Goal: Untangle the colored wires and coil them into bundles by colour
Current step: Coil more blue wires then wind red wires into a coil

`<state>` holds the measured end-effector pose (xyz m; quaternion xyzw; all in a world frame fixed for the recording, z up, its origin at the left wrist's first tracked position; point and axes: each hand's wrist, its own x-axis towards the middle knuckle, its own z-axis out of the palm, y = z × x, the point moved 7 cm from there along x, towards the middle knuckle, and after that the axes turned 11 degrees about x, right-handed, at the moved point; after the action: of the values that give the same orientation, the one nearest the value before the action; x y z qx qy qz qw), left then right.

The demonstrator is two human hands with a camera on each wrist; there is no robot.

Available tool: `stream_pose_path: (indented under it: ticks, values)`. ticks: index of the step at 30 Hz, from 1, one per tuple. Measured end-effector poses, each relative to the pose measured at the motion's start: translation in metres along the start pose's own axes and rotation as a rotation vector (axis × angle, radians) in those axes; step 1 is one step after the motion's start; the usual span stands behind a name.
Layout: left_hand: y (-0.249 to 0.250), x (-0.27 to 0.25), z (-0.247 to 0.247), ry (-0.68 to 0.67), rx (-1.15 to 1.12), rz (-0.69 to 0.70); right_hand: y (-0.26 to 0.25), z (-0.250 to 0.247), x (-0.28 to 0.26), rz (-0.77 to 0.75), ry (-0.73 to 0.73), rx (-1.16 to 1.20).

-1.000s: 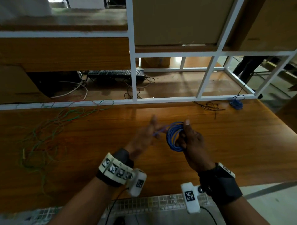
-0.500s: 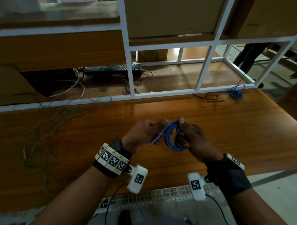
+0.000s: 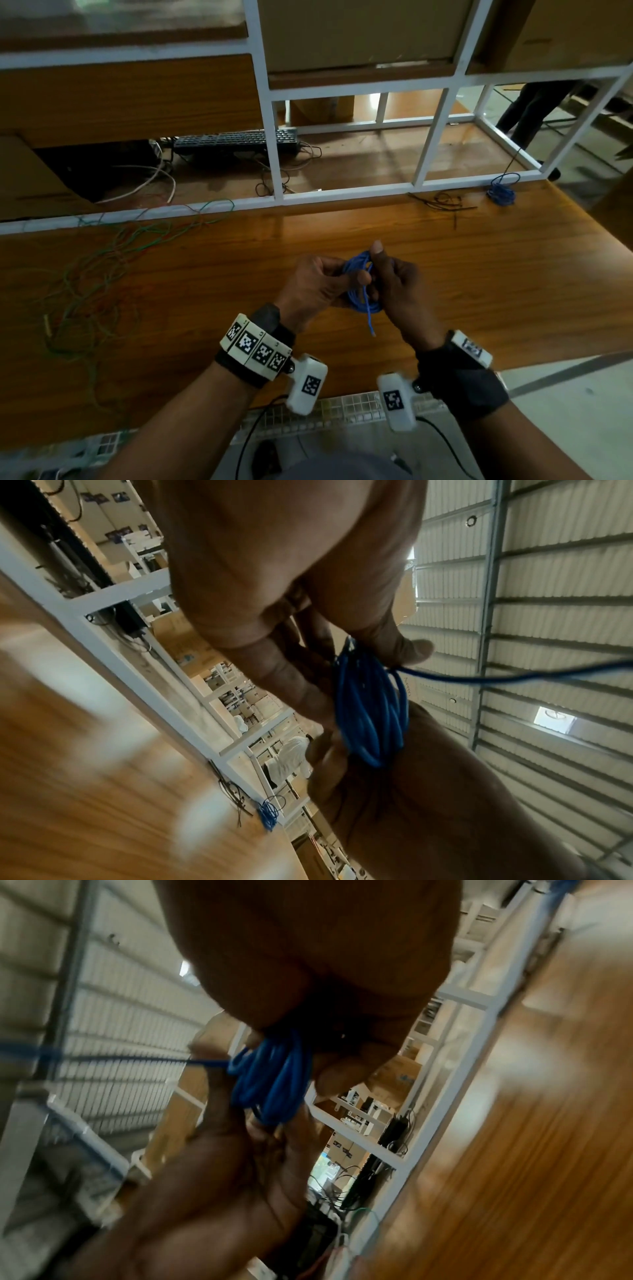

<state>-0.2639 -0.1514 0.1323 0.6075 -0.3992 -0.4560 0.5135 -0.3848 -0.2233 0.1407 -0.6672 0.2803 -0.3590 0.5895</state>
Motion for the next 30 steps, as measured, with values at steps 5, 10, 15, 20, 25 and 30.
stream_pose_path:
  ticks: [5, 10, 15, 20, 25, 30]
  values:
    - [0.0, 0.001, -0.002, -0.024, 0.113, 0.019, 0.014, 0.0, -0.006, -0.072, 0.031, -0.145]
    - [-0.007, 0.007, -0.012, -0.011, 0.185, 0.015, 0.012, 0.002, 0.002, 0.122, -0.125, -0.056]
    - [0.003, 0.011, -0.022, 0.007, 0.45, 0.069, 0.001, -0.024, 0.011, 0.124, -0.14, -0.441]
    - [0.019, 0.012, -0.016, -0.105, 0.547, 0.05, -0.019, -0.013, 0.011, 0.133, -0.406, -0.327]
    - [0.022, 0.007, -0.021, -0.053, 0.25, 0.057, -0.011, -0.017, 0.007, 0.176, -0.245, -0.014]
    - [-0.004, -0.002, -0.016, 0.045, -0.052, 0.069, 0.015, -0.021, -0.001, 0.242, -0.045, 0.216]
